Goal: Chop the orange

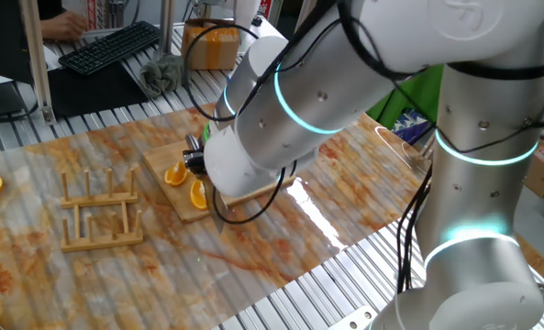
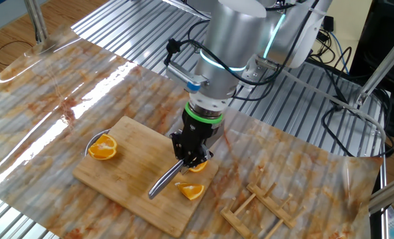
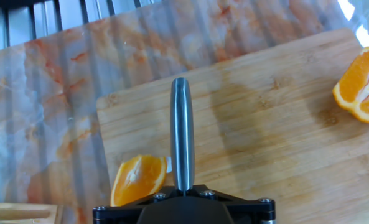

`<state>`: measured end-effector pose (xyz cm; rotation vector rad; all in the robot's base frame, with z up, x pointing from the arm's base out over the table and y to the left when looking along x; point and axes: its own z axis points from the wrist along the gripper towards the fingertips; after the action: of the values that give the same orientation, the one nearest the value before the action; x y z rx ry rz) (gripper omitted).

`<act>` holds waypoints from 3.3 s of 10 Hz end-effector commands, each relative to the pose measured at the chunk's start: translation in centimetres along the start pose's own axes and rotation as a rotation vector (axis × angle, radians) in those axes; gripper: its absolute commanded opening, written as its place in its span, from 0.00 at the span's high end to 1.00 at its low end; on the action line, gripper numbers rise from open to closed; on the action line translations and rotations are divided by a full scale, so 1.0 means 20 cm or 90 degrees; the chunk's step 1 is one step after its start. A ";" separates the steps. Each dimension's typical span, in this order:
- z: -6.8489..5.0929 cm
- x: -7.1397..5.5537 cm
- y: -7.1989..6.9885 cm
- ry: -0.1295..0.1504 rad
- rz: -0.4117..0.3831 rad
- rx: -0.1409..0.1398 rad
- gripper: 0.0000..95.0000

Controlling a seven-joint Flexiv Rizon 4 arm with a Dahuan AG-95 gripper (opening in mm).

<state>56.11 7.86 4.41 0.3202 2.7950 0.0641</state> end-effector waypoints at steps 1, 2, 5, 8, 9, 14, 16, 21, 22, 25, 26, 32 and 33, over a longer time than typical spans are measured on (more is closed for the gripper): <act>0.01 -0.02 0.00 -0.003 -0.005 -0.002 1.00; 0.03 -0.04 0.00 -0.008 -0.009 -0.001 1.00; 0.01 -0.09 0.00 0.001 -0.013 -0.002 1.00; 0.03 -0.16 -0.02 -0.002 -0.027 0.002 1.00; 0.04 -0.18 -0.02 -0.001 -0.031 0.003 1.00; 0.03 -0.26 -0.03 -0.002 -0.042 0.006 1.00; 0.03 -0.30 -0.03 -0.001 -0.049 0.006 1.00; 0.02 -0.38 -0.05 0.030 -0.061 0.008 1.00; 0.02 -0.41 -0.06 0.035 -0.065 0.007 1.00; 0.01 -0.45 -0.07 0.039 -0.074 0.007 1.00; 0.01 -0.47 -0.08 0.038 -0.084 0.007 1.00; 0.07 -0.53 -0.17 0.034 -0.122 -0.005 1.00; 0.08 -0.53 -0.18 0.035 -0.124 -0.010 1.00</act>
<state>65.63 1.79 5.86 0.0353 2.8647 0.0591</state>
